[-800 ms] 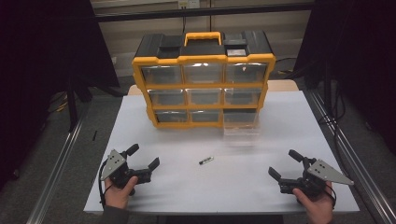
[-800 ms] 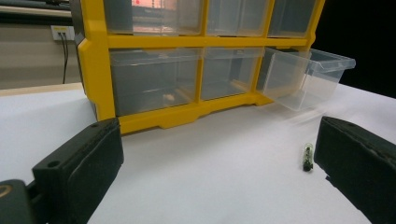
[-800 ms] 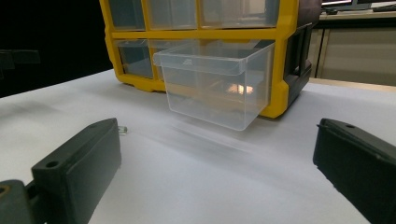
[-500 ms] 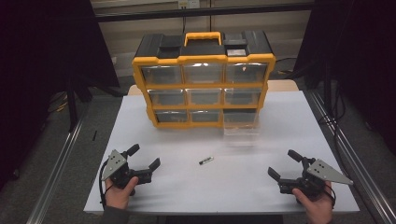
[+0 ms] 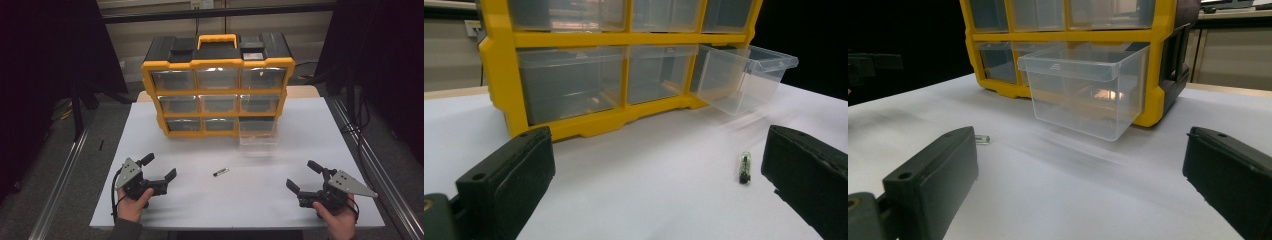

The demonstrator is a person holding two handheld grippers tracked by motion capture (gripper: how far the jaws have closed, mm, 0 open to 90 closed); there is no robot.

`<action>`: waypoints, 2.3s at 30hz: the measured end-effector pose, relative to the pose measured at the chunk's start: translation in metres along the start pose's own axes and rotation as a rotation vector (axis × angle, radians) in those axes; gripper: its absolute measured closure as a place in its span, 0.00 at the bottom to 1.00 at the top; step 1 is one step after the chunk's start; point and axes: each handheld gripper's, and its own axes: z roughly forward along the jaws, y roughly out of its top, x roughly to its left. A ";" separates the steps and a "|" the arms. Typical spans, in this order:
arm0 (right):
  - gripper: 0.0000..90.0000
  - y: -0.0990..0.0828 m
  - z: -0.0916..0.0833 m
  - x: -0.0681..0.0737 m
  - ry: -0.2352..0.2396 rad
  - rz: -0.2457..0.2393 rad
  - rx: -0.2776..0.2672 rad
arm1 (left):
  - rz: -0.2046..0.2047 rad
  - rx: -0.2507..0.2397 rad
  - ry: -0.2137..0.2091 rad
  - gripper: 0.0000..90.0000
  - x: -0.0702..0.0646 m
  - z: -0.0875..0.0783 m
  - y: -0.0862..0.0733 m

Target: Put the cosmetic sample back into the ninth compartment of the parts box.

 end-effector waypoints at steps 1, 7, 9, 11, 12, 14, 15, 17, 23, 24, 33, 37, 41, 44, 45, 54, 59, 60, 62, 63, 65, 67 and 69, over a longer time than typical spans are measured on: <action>0.01 0.000 0.000 0.000 0.000 0.000 0.000 | 0.000 0.000 0.000 0.01 0.000 0.000 0.000; 0.01 0.000 0.001 0.000 0.002 0.005 0.004 | 0.011 0.027 -0.010 0.01 -0.006 0.011 0.006; 0.01 -0.001 0.001 0.001 0.004 0.006 0.004 | -0.001 0.042 -0.026 0.01 -0.009 0.016 0.006; 0.01 0.000 0.001 0.001 0.006 -0.003 0.009 | 0.005 0.057 -0.033 0.01 -0.012 0.019 0.006; 0.01 0.000 0.001 0.001 0.008 -0.004 0.007 | 0.009 0.068 -0.041 0.01 -0.014 0.021 0.007; 0.01 0.000 0.002 0.002 0.007 -0.002 0.003 | 0.016 0.083 -0.047 0.01 -0.016 0.025 0.008; 0.01 0.000 0.002 0.002 0.013 -0.001 0.010 | 0.018 0.084 -0.050 0.01 -0.017 0.027 0.008; 0.01 0.000 0.003 0.002 0.015 -0.008 0.008 | 0.010 0.087 -0.035 0.01 -0.021 0.030 0.009; 0.01 0.001 0.004 0.003 0.015 -0.006 0.006 | 0.023 0.118 -0.048 0.01 -0.026 0.040 0.013; 0.01 0.001 0.005 0.003 0.017 -0.009 0.005 | 0.016 0.113 -0.050 0.01 -0.027 0.042 0.014; 0.01 0.001 0.006 0.004 0.021 -0.007 0.007 | 0.008 0.137 -0.070 0.01 -0.036 0.057 0.016; 0.01 0.001 0.007 0.004 0.027 -0.011 0.010 | 0.012 0.143 -0.074 0.02 -0.040 0.063 0.017; 0.01 0.001 0.007 0.004 0.031 -0.014 0.011 | 0.017 0.154 -0.110 0.02 -0.044 0.070 0.019; 0.01 0.001 0.007 0.004 0.030 -0.013 0.014 | 0.016 0.161 -0.097 0.02 -0.049 0.075 0.019; 0.01 0.001 0.007 0.004 0.030 -0.013 0.014 | 0.037 0.179 -0.094 0.02 -0.049 0.077 0.020; 0.01 0.001 0.008 0.005 0.034 -0.027 0.014 | 0.039 0.203 -0.105 0.02 -0.055 0.088 0.021; 0.01 0.001 0.008 0.006 0.038 -0.032 0.014 | 0.051 0.233 -0.098 0.03 -0.056 0.093 0.021; 0.01 0.001 0.008 0.006 0.038 -0.032 0.014 | 0.042 0.240 -0.117 0.03 -0.057 0.094 0.021; 0.01 0.002 0.008 0.006 0.040 -0.026 0.020 | 0.052 0.253 -0.121 0.03 -0.057 0.097 0.021; 0.01 0.001 0.008 0.006 0.042 -0.028 0.019 | 0.045 0.257 -0.138 0.03 -0.058 0.098 0.021; 0.01 0.002 0.008 0.006 0.041 -0.030 0.018 | 0.043 0.269 -0.122 0.04 -0.060 0.101 0.021; 0.01 0.002 0.008 0.006 0.039 -0.032 0.016 | 0.046 0.268 -0.142 0.06 -0.060 0.103 0.021; 0.01 0.002 0.008 0.006 0.042 -0.038 0.016 | 0.044 0.273 -0.140 0.08 -0.062 0.106 0.022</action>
